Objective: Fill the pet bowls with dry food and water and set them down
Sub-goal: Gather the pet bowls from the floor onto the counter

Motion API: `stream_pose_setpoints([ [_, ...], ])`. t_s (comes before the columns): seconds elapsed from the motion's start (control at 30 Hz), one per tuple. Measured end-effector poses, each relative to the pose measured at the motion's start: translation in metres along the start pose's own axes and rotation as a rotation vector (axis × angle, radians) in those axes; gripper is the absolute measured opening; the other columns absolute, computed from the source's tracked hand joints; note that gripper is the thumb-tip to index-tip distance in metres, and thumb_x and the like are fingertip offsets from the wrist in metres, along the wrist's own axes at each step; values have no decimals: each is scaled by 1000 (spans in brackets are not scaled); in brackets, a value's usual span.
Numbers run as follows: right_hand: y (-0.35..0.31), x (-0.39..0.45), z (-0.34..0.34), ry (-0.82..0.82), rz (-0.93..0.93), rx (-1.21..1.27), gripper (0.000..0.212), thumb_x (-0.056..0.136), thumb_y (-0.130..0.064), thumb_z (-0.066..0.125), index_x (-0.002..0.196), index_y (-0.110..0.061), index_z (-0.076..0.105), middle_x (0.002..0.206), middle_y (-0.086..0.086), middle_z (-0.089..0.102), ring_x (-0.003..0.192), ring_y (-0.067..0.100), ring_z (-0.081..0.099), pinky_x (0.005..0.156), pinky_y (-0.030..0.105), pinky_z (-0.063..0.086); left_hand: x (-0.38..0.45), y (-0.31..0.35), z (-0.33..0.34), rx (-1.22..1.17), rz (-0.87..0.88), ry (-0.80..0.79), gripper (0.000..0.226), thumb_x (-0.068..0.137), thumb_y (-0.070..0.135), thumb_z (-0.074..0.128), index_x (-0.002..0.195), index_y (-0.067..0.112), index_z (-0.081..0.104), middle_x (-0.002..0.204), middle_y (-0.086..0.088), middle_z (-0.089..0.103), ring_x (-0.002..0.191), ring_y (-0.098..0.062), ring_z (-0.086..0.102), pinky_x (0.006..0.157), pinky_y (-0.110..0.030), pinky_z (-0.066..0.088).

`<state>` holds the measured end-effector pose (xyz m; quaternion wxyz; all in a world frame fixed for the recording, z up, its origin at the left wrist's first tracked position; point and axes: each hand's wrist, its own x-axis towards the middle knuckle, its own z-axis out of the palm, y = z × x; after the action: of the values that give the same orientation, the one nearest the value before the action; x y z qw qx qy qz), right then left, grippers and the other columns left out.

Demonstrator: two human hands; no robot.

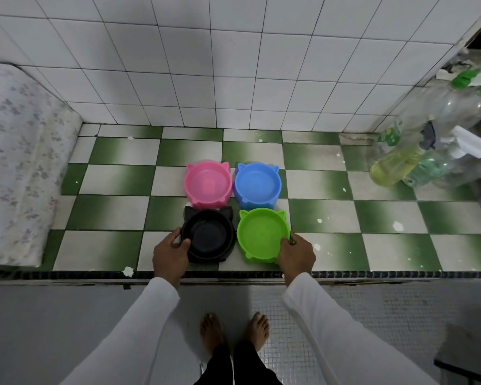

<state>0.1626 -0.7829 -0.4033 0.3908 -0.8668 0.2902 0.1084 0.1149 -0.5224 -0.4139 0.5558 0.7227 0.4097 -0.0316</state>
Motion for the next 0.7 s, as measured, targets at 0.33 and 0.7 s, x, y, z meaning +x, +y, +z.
stream_pose_setpoints([
  [0.33,1,5,-2,-44,-42,-40,17,92,-15,59,94,-6,73,89,14,71,84,36,61,70,34,42,0,4,-1,96,10,30,45,99,13,65,143,15,60,123,-13,72,116,-32,65,107,-46,50],
  [0.7,6,9,1,-89,-69,-71,9,88,-17,61,90,-8,63,91,15,66,85,35,59,70,33,38,-7,13,-1,197,-41,37,48,98,17,66,145,14,58,127,-18,67,115,-39,64,108,-47,49],
])
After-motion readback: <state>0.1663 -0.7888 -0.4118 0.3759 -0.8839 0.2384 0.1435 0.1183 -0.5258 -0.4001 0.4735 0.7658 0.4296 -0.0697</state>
